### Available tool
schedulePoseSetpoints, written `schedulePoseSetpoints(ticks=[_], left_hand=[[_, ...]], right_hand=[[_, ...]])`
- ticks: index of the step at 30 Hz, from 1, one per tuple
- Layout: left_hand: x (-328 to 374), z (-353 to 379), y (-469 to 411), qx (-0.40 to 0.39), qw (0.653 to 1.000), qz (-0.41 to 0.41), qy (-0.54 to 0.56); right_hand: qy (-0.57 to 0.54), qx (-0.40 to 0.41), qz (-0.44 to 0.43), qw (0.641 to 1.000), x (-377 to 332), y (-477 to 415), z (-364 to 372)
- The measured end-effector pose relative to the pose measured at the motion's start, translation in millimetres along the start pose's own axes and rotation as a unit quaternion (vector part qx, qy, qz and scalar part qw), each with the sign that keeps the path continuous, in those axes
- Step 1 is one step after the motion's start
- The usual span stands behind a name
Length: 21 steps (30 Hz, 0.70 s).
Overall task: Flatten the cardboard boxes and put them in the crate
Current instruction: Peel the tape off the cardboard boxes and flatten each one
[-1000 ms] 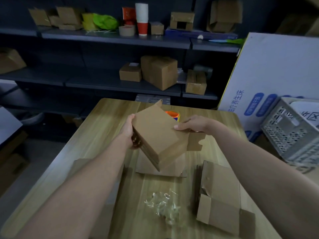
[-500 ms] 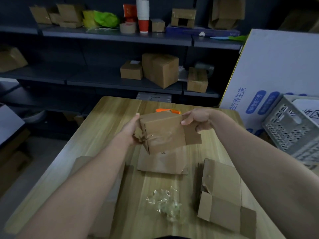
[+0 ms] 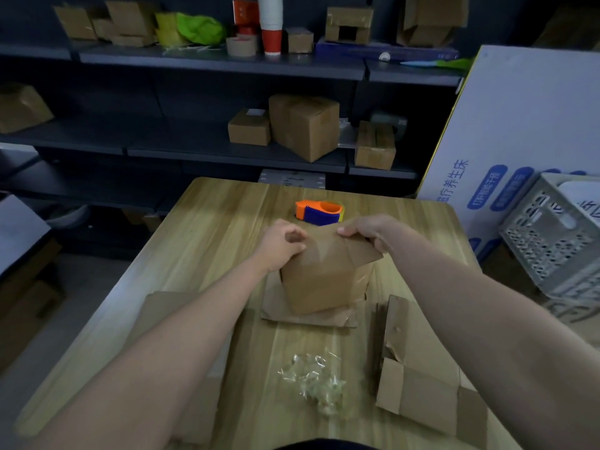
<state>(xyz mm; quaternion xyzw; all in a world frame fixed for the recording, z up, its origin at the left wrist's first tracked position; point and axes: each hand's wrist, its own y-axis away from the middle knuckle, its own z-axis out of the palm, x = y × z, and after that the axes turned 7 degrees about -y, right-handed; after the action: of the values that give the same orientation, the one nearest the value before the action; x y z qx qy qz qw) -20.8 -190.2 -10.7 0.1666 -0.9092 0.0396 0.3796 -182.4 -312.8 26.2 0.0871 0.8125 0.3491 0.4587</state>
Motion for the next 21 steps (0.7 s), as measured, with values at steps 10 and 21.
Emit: schedulePoseSetpoints(ticks=[10,21], left_hand=[[11,33,-16,-0.002,0.980,0.030,-0.195],[15,35,-23,-0.025,0.972,0.026,-0.231]], right_hand=[[0.473,0.026,-0.197,0.858,19,-12,-4],[0.526,-0.001,-0.200,0.827,30,-19,-9]])
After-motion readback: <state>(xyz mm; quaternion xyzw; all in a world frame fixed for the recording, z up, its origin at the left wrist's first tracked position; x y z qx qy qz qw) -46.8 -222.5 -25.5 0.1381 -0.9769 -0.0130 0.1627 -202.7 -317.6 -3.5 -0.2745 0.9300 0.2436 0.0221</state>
